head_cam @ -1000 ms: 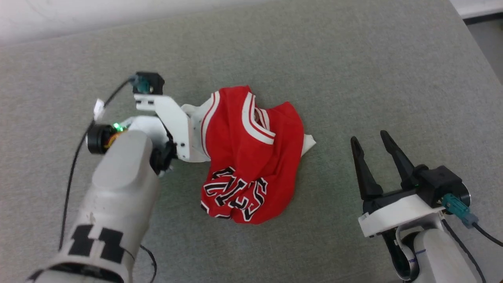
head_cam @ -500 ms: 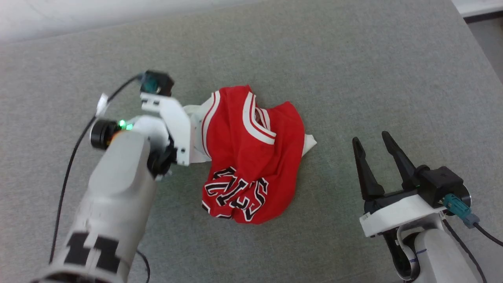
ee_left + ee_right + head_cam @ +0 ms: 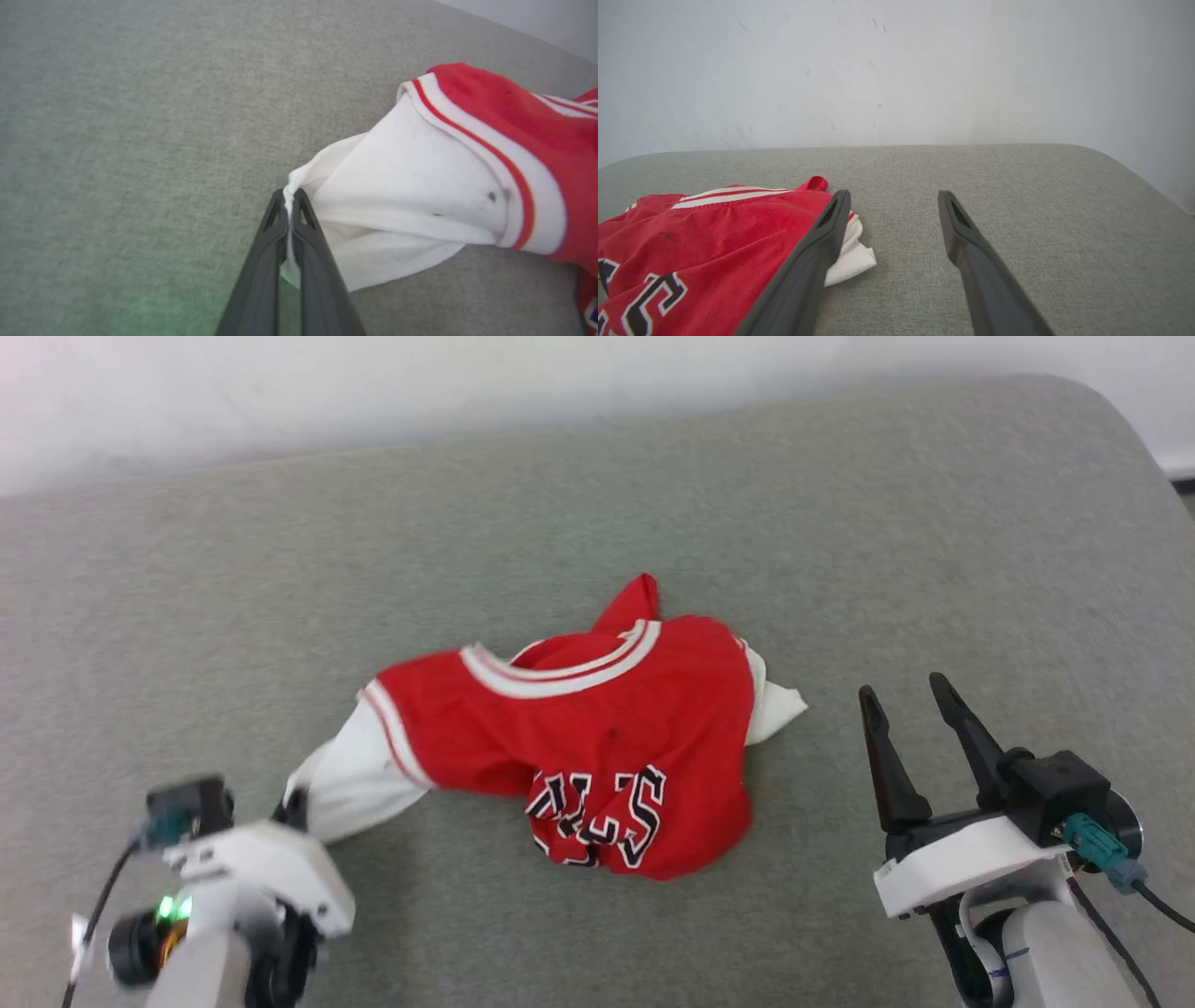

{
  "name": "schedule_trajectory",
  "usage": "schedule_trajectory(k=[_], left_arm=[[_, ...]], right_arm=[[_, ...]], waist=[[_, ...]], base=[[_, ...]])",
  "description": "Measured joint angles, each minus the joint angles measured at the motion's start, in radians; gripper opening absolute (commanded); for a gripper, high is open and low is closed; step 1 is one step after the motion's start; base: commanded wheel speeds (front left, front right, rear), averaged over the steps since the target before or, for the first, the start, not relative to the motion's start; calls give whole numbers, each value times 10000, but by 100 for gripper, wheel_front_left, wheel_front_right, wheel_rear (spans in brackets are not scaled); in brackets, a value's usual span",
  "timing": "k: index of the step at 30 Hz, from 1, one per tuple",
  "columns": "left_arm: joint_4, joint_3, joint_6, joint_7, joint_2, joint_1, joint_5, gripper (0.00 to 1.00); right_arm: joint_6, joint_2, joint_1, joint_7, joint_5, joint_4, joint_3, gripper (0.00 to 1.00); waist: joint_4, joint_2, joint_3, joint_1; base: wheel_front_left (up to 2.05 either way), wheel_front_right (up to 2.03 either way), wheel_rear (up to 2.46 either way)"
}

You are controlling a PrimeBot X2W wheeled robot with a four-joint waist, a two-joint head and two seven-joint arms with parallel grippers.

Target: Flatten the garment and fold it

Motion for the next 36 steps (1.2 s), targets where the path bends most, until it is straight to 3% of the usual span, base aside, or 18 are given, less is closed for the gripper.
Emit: schedule_trajectory(k=[6, 15, 24, 28, 29, 30, 31, 32, 33, 36], left_arm=[[-1325, 512, 744, 4, 63, 1697, -151, 0], [-2452, 520, 1030, 117, 17, 2291, -198, 0], [-2723, 104, 1024, 295, -132, 2012, -184, 0], [-2734, -13, 965, 328, -263, 1898, -234, 0], [-2736, -36, 943, 332, -305, 1851, -263, 0], [-2732, -77, 940, 339, -316, 1816, -261, 0], [-2731, -115, 940, 351, -332, 1789, -261, 0], [-2727, -134, 940, 368, -345, 1778, -261, 0], [-2721, -155, 940, 370, -357, 1778, -261, 0], [-2706, -186, 940, 376, -370, 1777, -261, 0]], right_arm=[[0, 2, 23, 445, -355, -100, -196, 100], [2, 4, -960, 2339, -685, 940, -301, 100], [2, 8, -2941, 6159, -1122, 3304, -564, 100], [-12, -84, -3461, 8048, -1358, 3668, -276, 100], [-12, -130, -3592, 8550, -1358, 3670, -224, 76], [-12, -171, -3698, 9053, -1344, 3651, -151, 42], [-12, -219, -3775, 9480, -1313, 3572, -81, 26], [-12, -261, -3821, 9837, -1260, 3461, 36, 26], [-12, -309, -3834, 10126, -1214, 3312, 155, 0], [-10, -368, -3718, 10713, -940, 2865, 445, 0]], waist=[[608, 0, -242, 0], [1370, 0, -329, 0], [1878, 0, 106, 2], [2070, 0, 323, 1], [2122, 0, 364, 1], [2171, 0, 404, 1], [2212, 0, 438, 1], [2246, -1, 467, 1], [2271, 0, 493, 1], [2268, 0, 499, 2]], base=[[0, 0, 0], [0, 0, 0], [0, 0, 0], [0, 0, 0], [0, 0, 0], [0, 0, 0], [0, 0, 0], [0, 0, 0], [0, 0, 0], [0, 0, 0]])
